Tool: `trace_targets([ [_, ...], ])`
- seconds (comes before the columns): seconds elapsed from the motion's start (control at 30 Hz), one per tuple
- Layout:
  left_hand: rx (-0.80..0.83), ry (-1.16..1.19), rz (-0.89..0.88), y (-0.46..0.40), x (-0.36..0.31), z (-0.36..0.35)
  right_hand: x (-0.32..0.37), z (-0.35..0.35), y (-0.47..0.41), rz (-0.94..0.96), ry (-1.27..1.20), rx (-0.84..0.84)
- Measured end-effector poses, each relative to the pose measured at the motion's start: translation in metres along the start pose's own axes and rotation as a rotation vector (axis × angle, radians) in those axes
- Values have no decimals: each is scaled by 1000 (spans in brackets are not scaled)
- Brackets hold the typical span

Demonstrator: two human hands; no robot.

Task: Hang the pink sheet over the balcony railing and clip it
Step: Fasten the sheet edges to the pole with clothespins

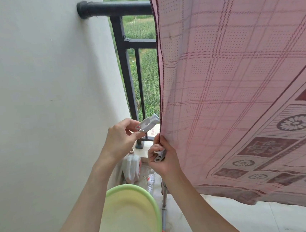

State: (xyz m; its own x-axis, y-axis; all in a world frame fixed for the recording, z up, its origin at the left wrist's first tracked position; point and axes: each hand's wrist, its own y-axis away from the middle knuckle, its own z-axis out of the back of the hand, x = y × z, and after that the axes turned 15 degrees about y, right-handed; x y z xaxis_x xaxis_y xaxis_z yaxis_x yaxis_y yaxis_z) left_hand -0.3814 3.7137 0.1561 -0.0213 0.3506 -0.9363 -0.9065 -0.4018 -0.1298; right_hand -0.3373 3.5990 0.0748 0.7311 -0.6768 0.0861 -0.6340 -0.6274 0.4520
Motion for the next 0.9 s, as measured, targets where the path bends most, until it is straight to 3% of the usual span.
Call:
trace_targets([
  [0.1, 33, -128, -55, 0, -5, 5, -1, 4, -1, 10, 20, 69],
  [0.23, 91, -233, -59, 1, -4, 7, 0, 4, -3, 16, 64, -13],
  [0.73, 109, -420, -172, -1, -28, -6, -2, 4, 2, 56, 140, -88],
  [0.9, 128, -357, -161, -5, -22, -6, -2, 6, 4, 62, 163, -81],
])
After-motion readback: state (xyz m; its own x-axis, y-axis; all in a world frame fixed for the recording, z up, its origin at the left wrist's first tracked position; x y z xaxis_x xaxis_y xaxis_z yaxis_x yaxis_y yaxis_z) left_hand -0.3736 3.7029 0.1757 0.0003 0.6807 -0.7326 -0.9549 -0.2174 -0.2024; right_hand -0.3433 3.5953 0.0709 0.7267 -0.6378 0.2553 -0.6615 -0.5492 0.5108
